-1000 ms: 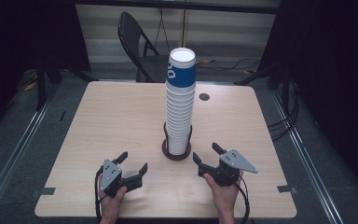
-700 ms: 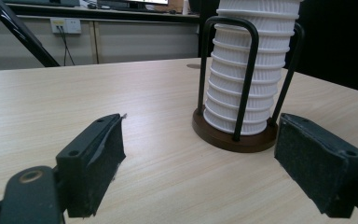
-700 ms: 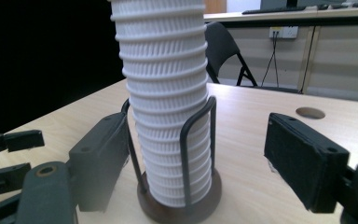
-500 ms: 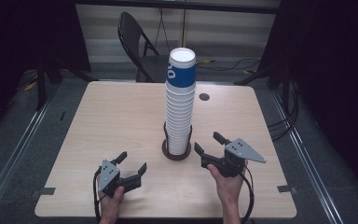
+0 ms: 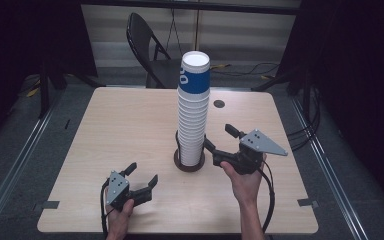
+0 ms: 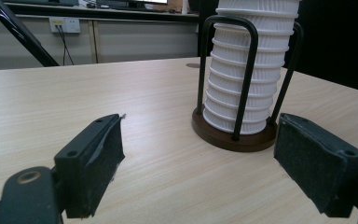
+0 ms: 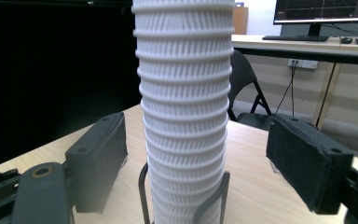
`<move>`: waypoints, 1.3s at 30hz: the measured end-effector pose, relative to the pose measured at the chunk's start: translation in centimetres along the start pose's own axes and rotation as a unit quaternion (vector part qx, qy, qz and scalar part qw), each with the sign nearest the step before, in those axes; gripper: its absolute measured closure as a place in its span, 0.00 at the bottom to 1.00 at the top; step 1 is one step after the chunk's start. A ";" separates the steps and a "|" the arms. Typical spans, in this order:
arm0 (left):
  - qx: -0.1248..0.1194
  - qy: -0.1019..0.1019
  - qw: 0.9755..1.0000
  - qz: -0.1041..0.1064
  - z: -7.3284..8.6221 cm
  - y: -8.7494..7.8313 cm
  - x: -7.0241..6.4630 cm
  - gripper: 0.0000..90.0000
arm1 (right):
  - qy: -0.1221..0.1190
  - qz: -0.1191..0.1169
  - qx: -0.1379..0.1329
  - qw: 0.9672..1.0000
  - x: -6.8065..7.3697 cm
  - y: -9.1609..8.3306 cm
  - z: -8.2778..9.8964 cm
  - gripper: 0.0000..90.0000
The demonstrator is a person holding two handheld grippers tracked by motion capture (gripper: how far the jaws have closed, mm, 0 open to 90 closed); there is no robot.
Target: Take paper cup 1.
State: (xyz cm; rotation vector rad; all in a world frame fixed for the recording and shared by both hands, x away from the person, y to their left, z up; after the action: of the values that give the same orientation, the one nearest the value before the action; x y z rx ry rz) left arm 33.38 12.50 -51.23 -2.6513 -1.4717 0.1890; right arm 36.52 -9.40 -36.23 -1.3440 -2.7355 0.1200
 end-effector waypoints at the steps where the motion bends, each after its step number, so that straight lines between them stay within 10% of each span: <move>1: 0.000 0.000 1.000 -0.002 0.0 0.0 0.0 0.17 | 0.000 -0.002 0.001 1.000 0.0 0.0 -0.1 0.22; 39: -0.001 0.006 1.000 -0.002 0.0 0.0 -0.1 0.17 | -0.029 -0.045 -0.020 0.998 0.5 4.0 -10.1 0.14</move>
State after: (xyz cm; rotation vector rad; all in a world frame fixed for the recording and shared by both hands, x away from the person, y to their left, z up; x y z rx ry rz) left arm 33.32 12.46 -51.21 -2.6464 -1.4738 0.1704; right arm 40.50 -6.25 -26.67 -1.2423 -2.8563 0.0980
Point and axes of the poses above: each handheld gripper's, and its own axes: y roughly forward along the jaws, z roughly out of its underside, x roughly to its left, the point moved 10 cm from there along y, roughly forward along the jaws, and after that the axes turned 1 degree about y, right-handed, at the moved point
